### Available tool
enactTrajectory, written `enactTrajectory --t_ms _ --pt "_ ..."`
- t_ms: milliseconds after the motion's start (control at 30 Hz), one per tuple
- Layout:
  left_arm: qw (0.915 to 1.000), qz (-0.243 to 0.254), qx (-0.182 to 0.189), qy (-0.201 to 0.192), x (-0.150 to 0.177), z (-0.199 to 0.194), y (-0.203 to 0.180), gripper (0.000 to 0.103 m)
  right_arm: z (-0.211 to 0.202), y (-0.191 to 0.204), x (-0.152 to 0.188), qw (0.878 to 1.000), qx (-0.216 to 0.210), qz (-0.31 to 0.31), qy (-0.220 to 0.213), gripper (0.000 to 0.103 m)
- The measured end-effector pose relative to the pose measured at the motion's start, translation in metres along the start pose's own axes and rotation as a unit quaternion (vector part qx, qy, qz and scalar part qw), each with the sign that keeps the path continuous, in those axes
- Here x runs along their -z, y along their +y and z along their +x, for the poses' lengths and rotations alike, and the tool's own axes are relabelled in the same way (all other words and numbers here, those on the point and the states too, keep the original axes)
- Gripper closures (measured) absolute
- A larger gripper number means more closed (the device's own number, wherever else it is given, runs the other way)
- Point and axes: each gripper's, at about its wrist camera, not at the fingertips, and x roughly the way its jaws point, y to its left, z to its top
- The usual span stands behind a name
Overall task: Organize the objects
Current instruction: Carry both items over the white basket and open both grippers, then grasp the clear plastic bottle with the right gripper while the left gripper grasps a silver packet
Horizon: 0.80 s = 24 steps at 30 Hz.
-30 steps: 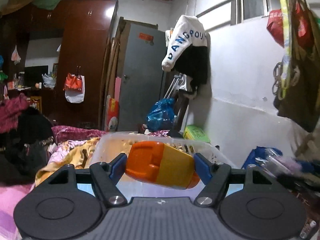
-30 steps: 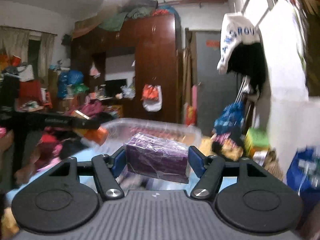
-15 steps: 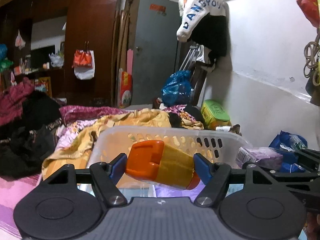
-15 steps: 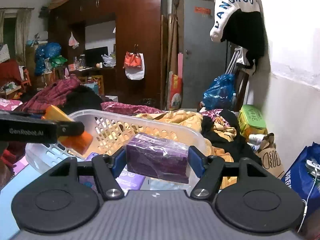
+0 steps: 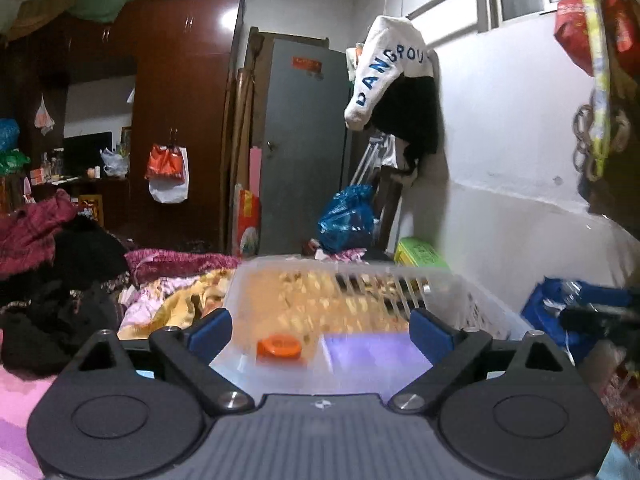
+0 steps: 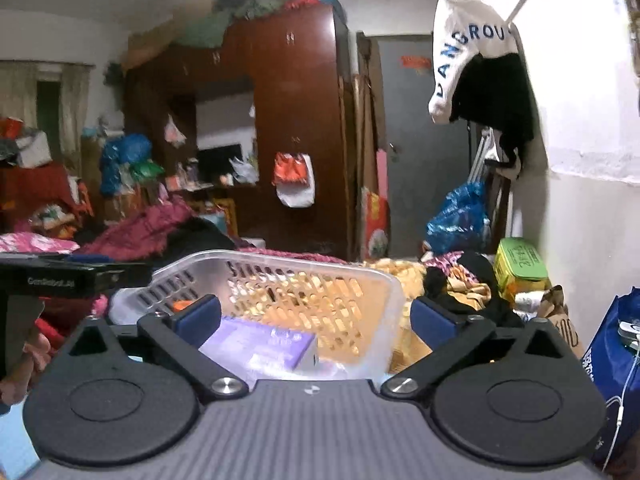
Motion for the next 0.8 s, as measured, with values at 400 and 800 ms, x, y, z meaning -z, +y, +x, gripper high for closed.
enactTrajectory --t_ms 400,800 --pt "0.9954 0.032 -0.006 0.090 0.056 0.028 0.001 0.006 0.028 -0.031 0.066 0.992 -0.008 0.027 0.123 0.007" --pt "0.9918 0.035 -0.008 0.123 0.073 0.054 -0.015 0.006 0.052 -0.018 0.090 0.984 -0.037 -0.009 0.175 0.033"
